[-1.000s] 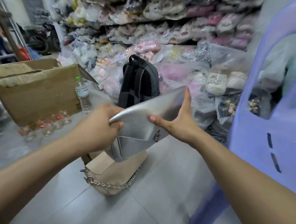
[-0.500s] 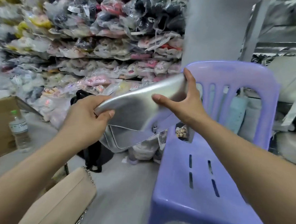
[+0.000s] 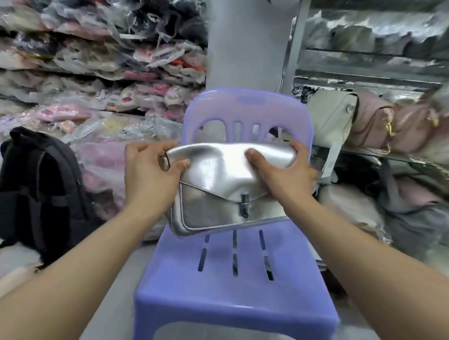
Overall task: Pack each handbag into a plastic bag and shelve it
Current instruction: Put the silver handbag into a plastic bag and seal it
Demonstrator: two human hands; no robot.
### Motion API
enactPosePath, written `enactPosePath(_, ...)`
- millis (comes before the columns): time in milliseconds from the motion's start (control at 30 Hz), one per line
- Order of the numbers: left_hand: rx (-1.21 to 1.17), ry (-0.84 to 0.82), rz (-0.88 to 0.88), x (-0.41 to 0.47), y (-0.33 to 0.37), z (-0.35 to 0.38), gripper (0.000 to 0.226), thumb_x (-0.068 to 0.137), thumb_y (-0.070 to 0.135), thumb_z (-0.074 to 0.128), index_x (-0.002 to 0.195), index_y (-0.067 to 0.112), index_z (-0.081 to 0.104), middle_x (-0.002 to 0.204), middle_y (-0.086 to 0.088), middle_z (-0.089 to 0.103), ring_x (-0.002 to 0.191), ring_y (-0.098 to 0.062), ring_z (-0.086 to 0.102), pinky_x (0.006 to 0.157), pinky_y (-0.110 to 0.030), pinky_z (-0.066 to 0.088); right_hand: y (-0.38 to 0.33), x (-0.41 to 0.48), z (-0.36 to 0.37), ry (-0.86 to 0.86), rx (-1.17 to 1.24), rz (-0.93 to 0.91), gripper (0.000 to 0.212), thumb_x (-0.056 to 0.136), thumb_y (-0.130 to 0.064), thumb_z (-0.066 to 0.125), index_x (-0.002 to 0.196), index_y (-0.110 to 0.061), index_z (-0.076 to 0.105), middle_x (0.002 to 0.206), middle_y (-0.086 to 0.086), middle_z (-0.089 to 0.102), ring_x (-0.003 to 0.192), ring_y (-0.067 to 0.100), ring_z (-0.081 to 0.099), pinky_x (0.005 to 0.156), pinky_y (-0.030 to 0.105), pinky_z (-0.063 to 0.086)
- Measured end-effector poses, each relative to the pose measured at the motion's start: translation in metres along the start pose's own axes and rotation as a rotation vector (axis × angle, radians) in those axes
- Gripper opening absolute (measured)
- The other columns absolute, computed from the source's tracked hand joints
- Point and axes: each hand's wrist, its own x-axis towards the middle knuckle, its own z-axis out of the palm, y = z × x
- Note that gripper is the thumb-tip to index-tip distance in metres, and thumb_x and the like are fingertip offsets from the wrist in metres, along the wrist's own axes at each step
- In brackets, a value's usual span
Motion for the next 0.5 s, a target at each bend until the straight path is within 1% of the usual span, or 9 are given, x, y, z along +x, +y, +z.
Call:
enactPosePath(67, -0.034, 0.035, -0.054, -0.017, 0.001, 0.016, 0.044, 0.079, 0.027, 0.084, 0.12, 0.026, 0.067, 0.127, -0.007, 0.049, 0.089, -0.004, 0.047, 0.086, -0.009, 0.032, 0.017, -0.001, -0.009, 0.001, -0.002, 0.027, 0.106, 0.042, -0.085, 0.078, 0.133, -0.051, 0.035, 0.132, 0.004, 0.039, 0.13, 0.031, 0.045, 0.11, 0.05, 0.042)
enactPosePath(100, -0.059, 0.052, -0.094, -0.024, 0.0, 0.022, 0.054, 0.077, 0.027, 0.085, 0.126, 0.023, 0.062, 0.132, -0.008, 0.046, 0.085, -0.006, 0.049, 0.087, -0.009, 0.032, 0.024, -0.002, -0.012, -0.004, -0.011, 0.035, 0.104, 0.046, -0.082, 0.08, 0.133, -0.049, 0.034, 0.132, 0.004, 0.038, 0.13, 0.031, 0.044, 0.108, 0.046, 0.042)
enactPosePath(167, -0.094, 0.058, -0.209, -0.032, -0.006, 0.035, 0.071, 0.075, 0.031, 0.088, 0.135, 0.02, 0.052, 0.137, -0.007, 0.042, 0.078, 0.0, 0.049, 0.088, -0.011, 0.034, 0.035, -0.005, -0.017, -0.02, -0.04, 0.058, 0.1, 0.055, -0.076, 0.084, 0.136, -0.044, 0.034, 0.132, 0.005, 0.036, 0.129, 0.032, 0.042, 0.099, 0.036, 0.038)
enactPosePath(200, -0.095, 0.051, -0.255, -0.033, -0.008, 0.041, 0.072, 0.075, 0.033, 0.088, 0.135, 0.018, 0.05, 0.135, -0.006, 0.046, 0.08, 0.0, 0.052, 0.087, -0.014, 0.035, 0.039, -0.005, -0.019, -0.021, -0.053, 0.07, 0.098, 0.058, -0.073, 0.085, 0.137, -0.043, 0.034, 0.131, 0.006, 0.035, 0.129, 0.033, 0.042, 0.095, 0.034, 0.035)
enactPosePath(233, -0.089, 0.041, -0.272, -0.034, -0.012, 0.047, 0.069, 0.075, 0.035, 0.087, 0.131, 0.017, 0.052, 0.129, -0.005, 0.053, 0.087, -0.007, 0.057, 0.087, -0.019, 0.038, 0.043, -0.006, -0.02, -0.021, -0.058, 0.081, 0.098, 0.06, -0.072, 0.085, 0.137, -0.042, 0.034, 0.129, 0.006, 0.034, 0.129, 0.033, 0.041, 0.094, 0.034, 0.033)
enactPosePath(300, -0.084, 0.037, -0.246, -0.035, -0.017, 0.059, 0.05, 0.077, 0.036, 0.084, 0.116, 0.018, 0.058, 0.111, -0.004, 0.062, 0.1, -0.025, 0.061, 0.084, -0.029, 0.042, 0.052, -0.008, -0.021, -0.02, -0.06, 0.098, 0.096, 0.061, -0.073, 0.084, 0.137, -0.042, 0.034, 0.132, 0.008, 0.034, 0.128, 0.034, 0.04, 0.096, 0.035, 0.033)
enactPosePath(333, -0.085, 0.038, -0.228, -0.035, -0.018, 0.065, 0.044, 0.08, 0.034, 0.082, 0.113, 0.018, 0.058, 0.108, -0.004, 0.062, 0.103, -0.028, 0.06, 0.083, -0.029, 0.041, 0.056, -0.008, -0.022, -0.021, -0.059, 0.098, 0.096, 0.061, -0.073, 0.083, 0.137, -0.043, 0.033, 0.134, 0.009, 0.035, 0.127, 0.034, 0.04, 0.099, 0.036, 0.033)
enactPosePath(433, -0.098, -0.004, -0.197, -0.037, -0.016, 0.076, 0.056, 0.087, 0.029, 0.074, 0.137, 0.016, 0.05, 0.131, -0.009, 0.053, 0.118, -0.026, 0.053, 0.098, -0.028, 0.039, 0.07, -0.006, -0.024, -0.035, -0.061, 0.102, 0.098, 0.061, -0.074, 0.082, 0.139, -0.044, 0.032, 0.134, 0.009, 0.034, 0.129, 0.036, 0.041, 0.111, 0.04, 0.036)
enactPosePath(500, -0.101, -0.02, -0.198, -0.04, -0.014, 0.081, 0.064, 0.09, 0.029, 0.066, 0.147, 0.021, 0.037, 0.142, -0.008, 0.042, 0.125, -0.025, 0.047, 0.11, -0.035, 0.035, 0.077, -0.005, -0.025, -0.053, -0.069, 0.099, 0.099, 0.061, -0.077, 0.081, 0.14, -0.045, 0.031, 0.132, 0.006, 0.033, 0.13, 0.035, 0.04, 0.114, 0.043, 0.037)
